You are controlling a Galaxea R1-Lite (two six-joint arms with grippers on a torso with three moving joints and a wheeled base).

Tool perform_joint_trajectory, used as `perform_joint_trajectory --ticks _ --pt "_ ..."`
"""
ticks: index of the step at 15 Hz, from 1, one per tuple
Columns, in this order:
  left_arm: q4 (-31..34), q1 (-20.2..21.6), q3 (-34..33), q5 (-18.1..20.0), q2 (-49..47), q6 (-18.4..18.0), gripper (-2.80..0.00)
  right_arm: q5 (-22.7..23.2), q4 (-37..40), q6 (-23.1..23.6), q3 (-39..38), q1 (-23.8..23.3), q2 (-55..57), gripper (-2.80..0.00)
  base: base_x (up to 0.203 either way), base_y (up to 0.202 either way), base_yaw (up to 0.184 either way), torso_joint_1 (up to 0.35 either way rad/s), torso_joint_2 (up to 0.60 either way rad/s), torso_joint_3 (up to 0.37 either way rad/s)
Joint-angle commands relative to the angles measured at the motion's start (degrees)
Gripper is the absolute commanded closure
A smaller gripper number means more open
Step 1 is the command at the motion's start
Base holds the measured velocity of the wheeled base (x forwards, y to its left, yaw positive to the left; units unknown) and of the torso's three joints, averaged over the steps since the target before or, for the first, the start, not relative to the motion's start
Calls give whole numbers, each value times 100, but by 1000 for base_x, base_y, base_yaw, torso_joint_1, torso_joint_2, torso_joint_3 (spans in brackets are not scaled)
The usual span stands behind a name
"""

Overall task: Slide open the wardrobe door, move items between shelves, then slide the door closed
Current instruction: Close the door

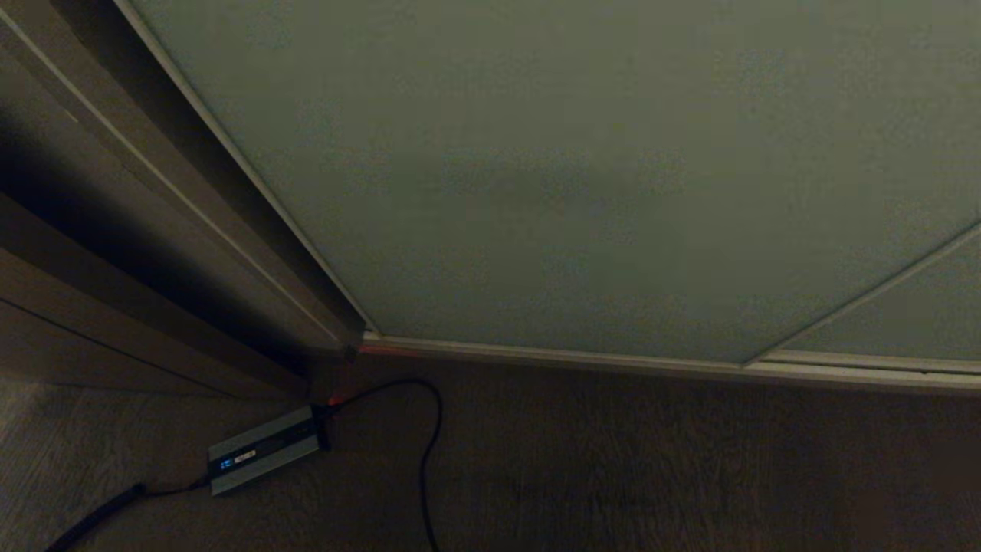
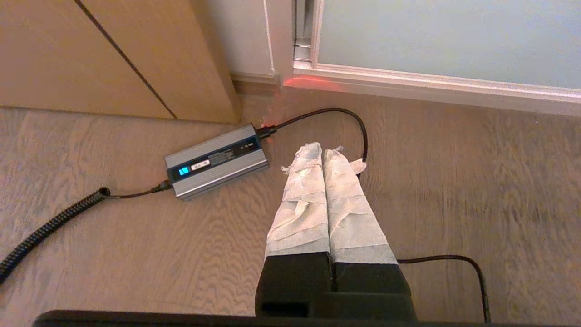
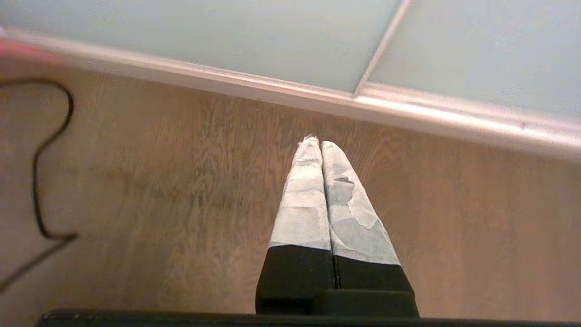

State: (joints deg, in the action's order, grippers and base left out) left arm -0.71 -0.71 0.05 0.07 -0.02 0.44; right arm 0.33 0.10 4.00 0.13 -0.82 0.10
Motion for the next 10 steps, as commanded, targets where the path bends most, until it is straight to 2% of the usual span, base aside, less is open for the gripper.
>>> perform_joint_trajectory --ticks 1,7,10 --pt "-8 0 4 1 2 0 0 162 34 249 -40 3 -1 0 0 0 0 0 0 0" --pt "0 0 4 1 2 8 0 142 43 198 -40 3 -10 0 0 0 0 0 0 0" --pt "0 0 4 1 2 0 0 82 8 -180 -40 3 -10 0 0 0 0 0 0 0"
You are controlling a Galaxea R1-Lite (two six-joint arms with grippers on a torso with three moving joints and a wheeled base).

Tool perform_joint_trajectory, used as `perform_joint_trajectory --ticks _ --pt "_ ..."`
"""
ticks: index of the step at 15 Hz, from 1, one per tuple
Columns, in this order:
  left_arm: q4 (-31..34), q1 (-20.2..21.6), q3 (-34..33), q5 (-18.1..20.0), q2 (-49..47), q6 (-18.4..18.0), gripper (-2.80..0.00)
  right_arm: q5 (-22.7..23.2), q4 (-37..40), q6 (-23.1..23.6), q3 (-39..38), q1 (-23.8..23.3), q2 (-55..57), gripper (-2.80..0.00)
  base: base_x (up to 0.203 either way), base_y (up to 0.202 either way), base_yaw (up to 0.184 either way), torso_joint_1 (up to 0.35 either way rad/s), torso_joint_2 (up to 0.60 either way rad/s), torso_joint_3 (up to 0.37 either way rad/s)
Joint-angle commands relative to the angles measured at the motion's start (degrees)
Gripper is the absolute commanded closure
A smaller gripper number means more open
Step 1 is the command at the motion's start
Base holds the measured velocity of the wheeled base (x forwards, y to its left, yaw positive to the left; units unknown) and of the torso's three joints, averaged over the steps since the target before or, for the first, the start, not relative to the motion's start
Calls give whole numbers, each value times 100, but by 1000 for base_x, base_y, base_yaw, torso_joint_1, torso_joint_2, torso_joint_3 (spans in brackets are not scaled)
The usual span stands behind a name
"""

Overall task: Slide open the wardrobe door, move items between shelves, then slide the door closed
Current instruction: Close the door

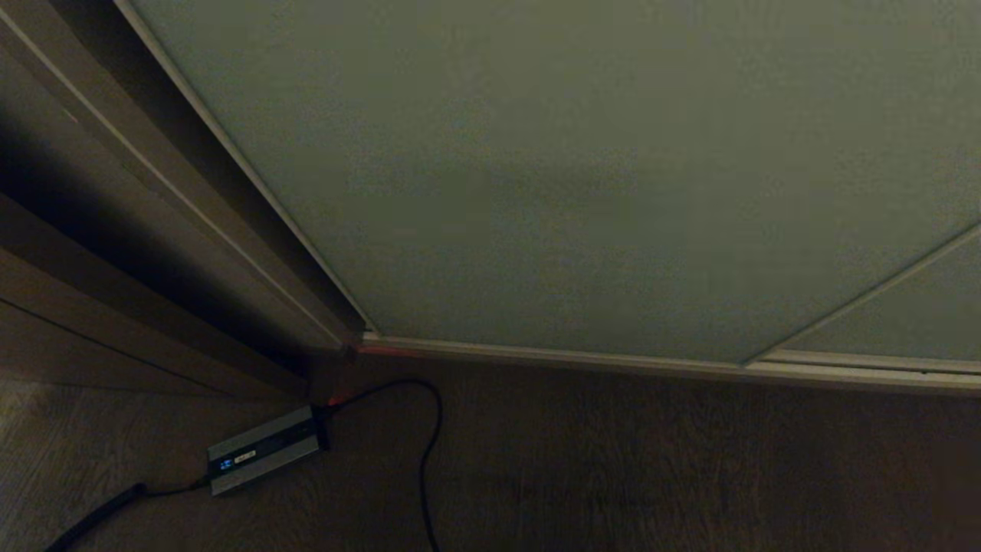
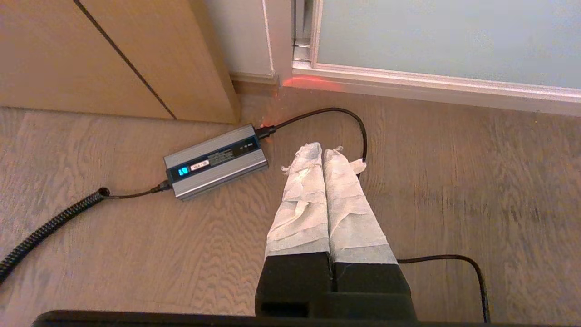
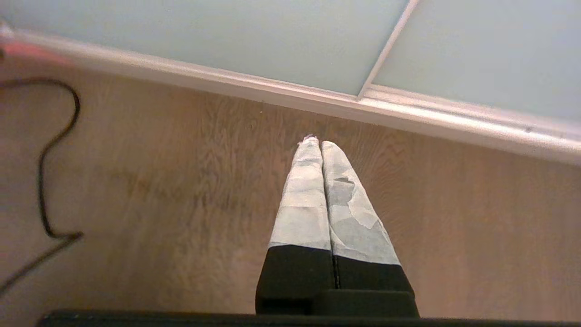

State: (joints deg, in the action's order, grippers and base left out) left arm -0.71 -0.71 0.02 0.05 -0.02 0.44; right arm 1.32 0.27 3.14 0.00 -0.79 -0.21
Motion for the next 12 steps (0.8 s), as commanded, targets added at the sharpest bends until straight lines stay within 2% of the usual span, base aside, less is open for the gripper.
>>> perform_joint_trajectory --ticks 1,12 --pt "0 0 -2 4 2 0 0 -84 -9 -240 -26 0 21 0 0 0 0 0 0 0" --pt "0 0 -1 -5 2 0 0 -97 -9 -244 -26 9 12 0 0 0 0 0 0 0"
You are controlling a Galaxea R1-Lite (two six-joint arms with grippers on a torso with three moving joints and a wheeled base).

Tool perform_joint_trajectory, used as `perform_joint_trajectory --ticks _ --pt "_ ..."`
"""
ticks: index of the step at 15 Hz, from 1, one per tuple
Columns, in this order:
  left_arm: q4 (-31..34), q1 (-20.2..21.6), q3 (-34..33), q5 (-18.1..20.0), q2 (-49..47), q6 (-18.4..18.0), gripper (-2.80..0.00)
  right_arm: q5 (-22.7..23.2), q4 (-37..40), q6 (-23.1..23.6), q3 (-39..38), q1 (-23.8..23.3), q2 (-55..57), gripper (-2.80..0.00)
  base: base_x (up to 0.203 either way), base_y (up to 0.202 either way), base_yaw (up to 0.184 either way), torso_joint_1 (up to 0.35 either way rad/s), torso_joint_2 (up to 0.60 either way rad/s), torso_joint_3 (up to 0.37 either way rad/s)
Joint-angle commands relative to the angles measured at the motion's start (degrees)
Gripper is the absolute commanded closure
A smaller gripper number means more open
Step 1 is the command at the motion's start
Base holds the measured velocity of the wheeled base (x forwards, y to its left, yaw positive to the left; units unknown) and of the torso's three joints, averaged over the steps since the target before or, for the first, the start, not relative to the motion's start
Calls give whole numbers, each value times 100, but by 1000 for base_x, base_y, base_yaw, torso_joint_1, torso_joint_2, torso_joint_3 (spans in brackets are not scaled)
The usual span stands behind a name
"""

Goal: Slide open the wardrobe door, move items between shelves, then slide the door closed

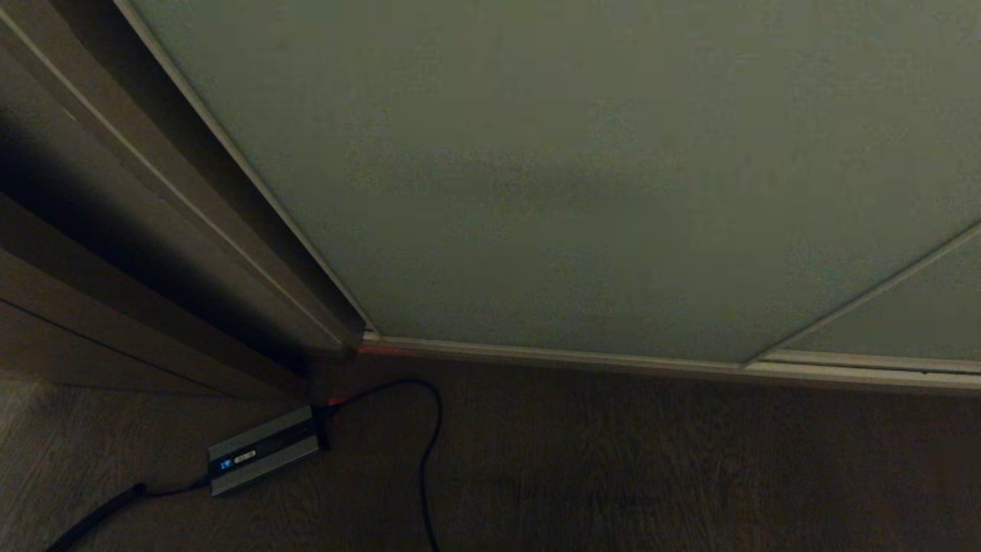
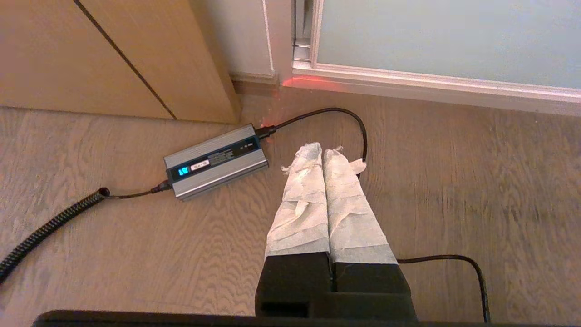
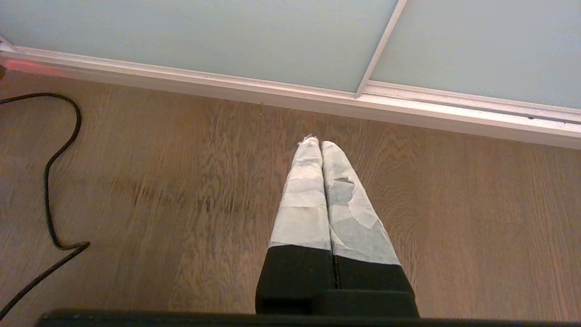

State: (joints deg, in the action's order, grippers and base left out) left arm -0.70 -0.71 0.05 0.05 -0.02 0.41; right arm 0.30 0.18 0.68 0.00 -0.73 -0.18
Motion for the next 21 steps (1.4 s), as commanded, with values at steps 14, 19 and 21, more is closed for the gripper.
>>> perform_joint_trajectory --ticks 14,19,21 --pt "-1 0 1 -3 2 3 0 5 -1 -8 -18 -6 24 0 0 0 0 0 0 0" --pt "-4 0 -1 -1 2 6 0 5 -1 -24 -18 -6 27 0 0 0 0 0 0 0" --pt "-5 0 -1 4 2 5 0 5 -1 -24 -18 -6 27 0 0 0 0 0 0 0"
